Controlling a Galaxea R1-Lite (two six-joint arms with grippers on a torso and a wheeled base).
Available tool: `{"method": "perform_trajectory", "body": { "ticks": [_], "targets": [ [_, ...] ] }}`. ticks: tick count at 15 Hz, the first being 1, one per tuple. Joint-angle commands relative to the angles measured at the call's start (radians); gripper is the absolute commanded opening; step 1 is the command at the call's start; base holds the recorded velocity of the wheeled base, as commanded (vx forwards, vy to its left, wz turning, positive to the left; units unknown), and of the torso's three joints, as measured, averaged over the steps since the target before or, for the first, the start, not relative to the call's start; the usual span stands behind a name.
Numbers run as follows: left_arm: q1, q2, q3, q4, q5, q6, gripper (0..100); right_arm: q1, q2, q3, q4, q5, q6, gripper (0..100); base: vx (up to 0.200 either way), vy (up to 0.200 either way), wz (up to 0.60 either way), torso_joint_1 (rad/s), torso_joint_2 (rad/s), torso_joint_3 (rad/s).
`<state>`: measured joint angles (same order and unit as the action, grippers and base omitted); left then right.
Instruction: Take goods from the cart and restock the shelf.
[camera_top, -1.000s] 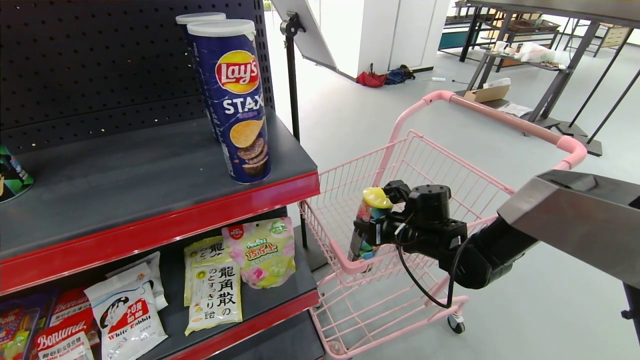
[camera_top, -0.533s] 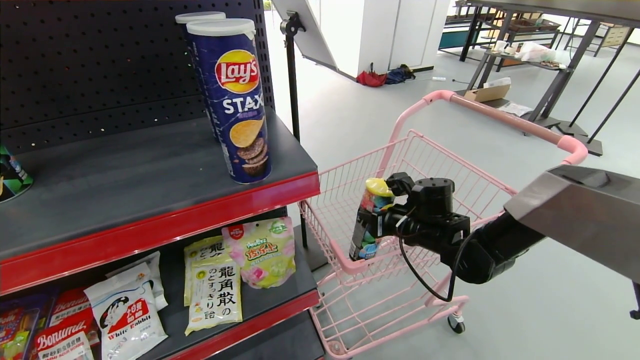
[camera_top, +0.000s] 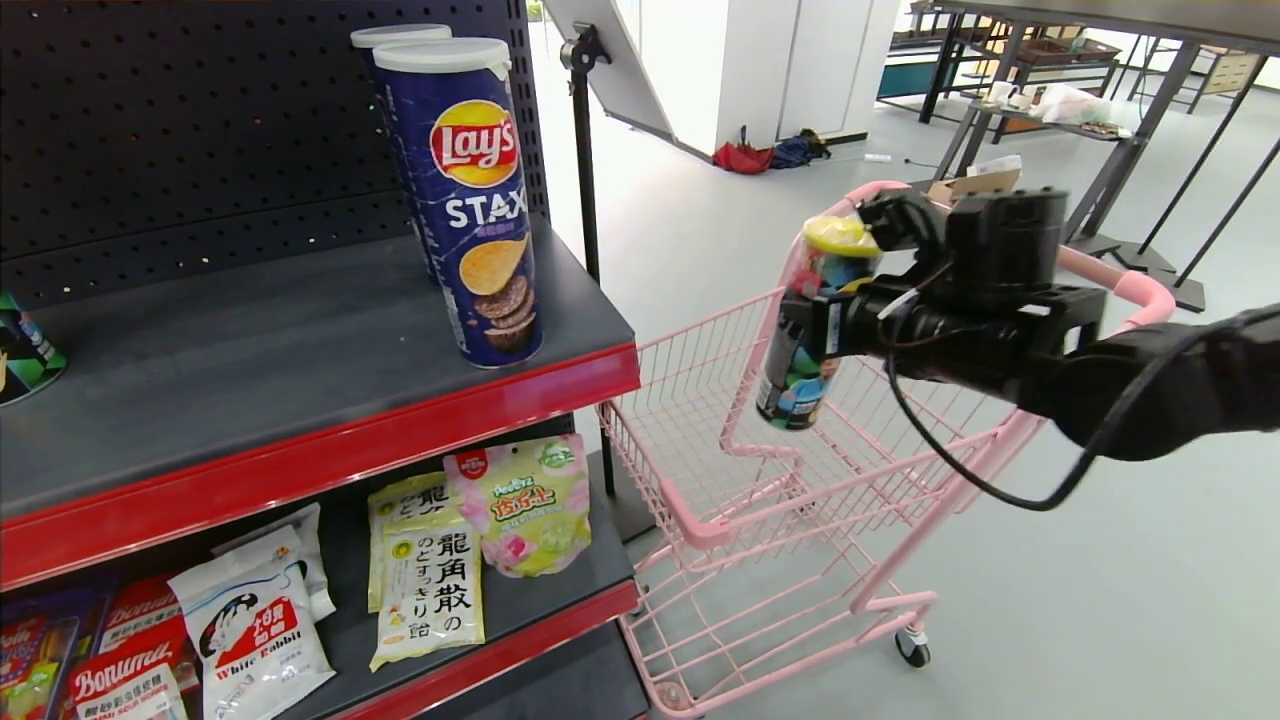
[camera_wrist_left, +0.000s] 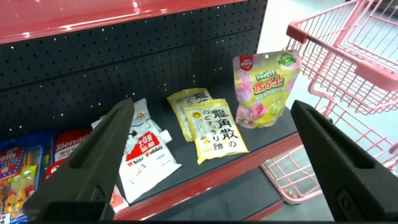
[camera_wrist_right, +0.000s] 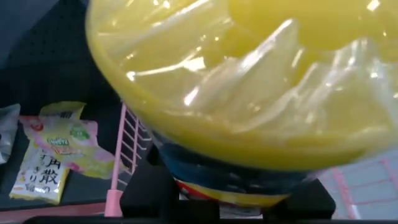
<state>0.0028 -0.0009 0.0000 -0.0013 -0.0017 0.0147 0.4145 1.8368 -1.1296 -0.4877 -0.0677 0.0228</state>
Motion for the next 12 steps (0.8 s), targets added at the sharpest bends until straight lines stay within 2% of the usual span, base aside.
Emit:
{"method": "perform_trajectory", "body": {
  "ticks": [1,4,5,8,10,12],
  "targets": [
    [0.0,0.001,0.0,0.0,0.0,0.001,100,-0.005,-0.317,0.122,0.116,-0.149,-0.043,0,0.0,0.0,0.0,0.0,0.0,0.0],
    [0.0,0.001,0.0,0.001,0.0,-0.001,100,-0.071,-0.648,0.326,0.373,-0.141,-0.06,0,0.0,0.0,0.0,0.0,0.0,0.0],
    [0.0,0.001,0.0,0.0,0.0,-0.001,100,-0.083,-0.697,0.355,0.405,-0.142,-0.058,0,0.0,0.0,0.0,0.0,0.0,0.0],
    [0.0,0.001,0.0,0.001,0.0,-0.001,100,-0.24,-0.883,0.455,0.601,-0.119,-0.069,0,0.0,0.0,0.0,0.0,0.0,0.0],
    [0.0,0.001,0.0,0.001,0.0,-0.001,100,-0.284,-0.916,0.467,0.621,-0.11,-0.07,0,0.0,0.0,0.0,0.0,0.0,0.0],
    [0.0,0.001,0.0,0.0,0.0,-0.001,100,-0.284,-0.942,0.467,0.621,-0.096,-0.07,0,0.0,0.0,0.0,0.0,0.0,0.0]
  ]
}}
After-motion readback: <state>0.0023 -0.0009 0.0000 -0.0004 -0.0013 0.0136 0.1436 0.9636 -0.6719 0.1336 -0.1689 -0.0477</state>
